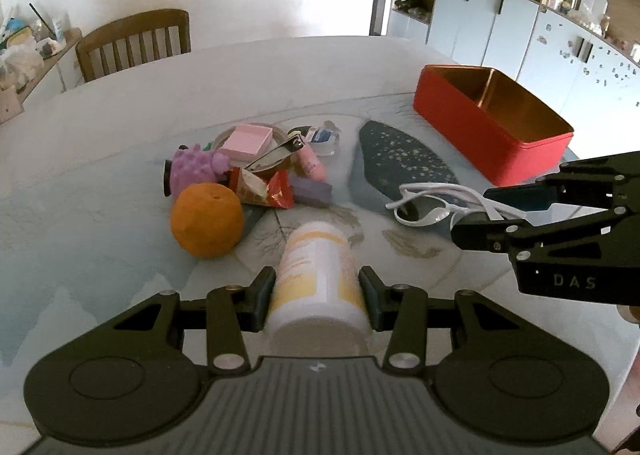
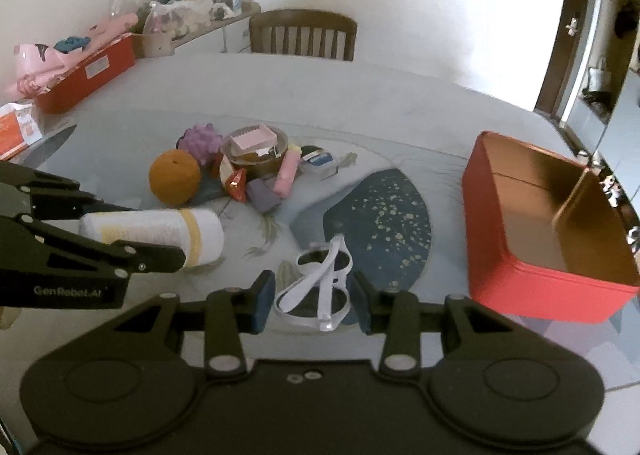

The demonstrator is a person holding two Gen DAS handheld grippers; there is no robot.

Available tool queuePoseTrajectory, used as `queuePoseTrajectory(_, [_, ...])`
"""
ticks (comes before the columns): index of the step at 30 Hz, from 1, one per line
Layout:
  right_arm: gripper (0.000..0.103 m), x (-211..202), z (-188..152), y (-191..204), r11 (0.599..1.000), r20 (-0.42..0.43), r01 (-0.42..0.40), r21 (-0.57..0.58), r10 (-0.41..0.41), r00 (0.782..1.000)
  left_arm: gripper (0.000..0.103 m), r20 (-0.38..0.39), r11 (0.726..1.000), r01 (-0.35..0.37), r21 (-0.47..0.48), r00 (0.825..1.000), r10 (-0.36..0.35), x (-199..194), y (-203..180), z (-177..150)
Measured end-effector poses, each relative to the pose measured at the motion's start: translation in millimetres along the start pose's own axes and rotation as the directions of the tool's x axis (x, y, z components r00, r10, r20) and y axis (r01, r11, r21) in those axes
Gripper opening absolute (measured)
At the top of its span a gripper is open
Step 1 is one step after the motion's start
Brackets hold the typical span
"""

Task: Organize rigid objects
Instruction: 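Carry the bottle and sunglasses into the red tin box with both tools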

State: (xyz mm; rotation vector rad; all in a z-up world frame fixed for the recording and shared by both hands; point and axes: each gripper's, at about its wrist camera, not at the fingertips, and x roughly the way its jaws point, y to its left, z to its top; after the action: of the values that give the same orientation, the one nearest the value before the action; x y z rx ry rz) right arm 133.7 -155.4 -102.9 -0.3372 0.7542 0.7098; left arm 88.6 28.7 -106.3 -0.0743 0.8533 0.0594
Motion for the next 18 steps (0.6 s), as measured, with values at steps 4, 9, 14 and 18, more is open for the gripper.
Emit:
queuePoseTrajectory(4, [0.009,-7,-5,7,1.000,-0.006,0.010,-0.027,-0.010,1.000,0.044,0.020,1.000,0.007,0.019,1.000,-0.007,-12,-2,1])
queuePoseTrajectory(9, [0.007,-20,-7,9,0.999,0.022,0.045,0.004,-0.045,0.999,0.044,0.033,1.000,0.014,0.020,0.999,-0.015,-23,-1,-3])
queuePoseTrajectory(14, [0.000,-40,-1,5,0.998,0.068,0.064,0.027,-0.066,0.996,0.044,0.063,1.000,0.031,0.001,0.998,-0.031,-33,0,1])
queuePoseTrajectory(18, [0.000,-52,4,-3,0.996,0.093,0.084,0.024,-0.086,0.992,0.044,0.093,0.999,0.051,-0.004,0.994,-0.051,-41,-4,9])
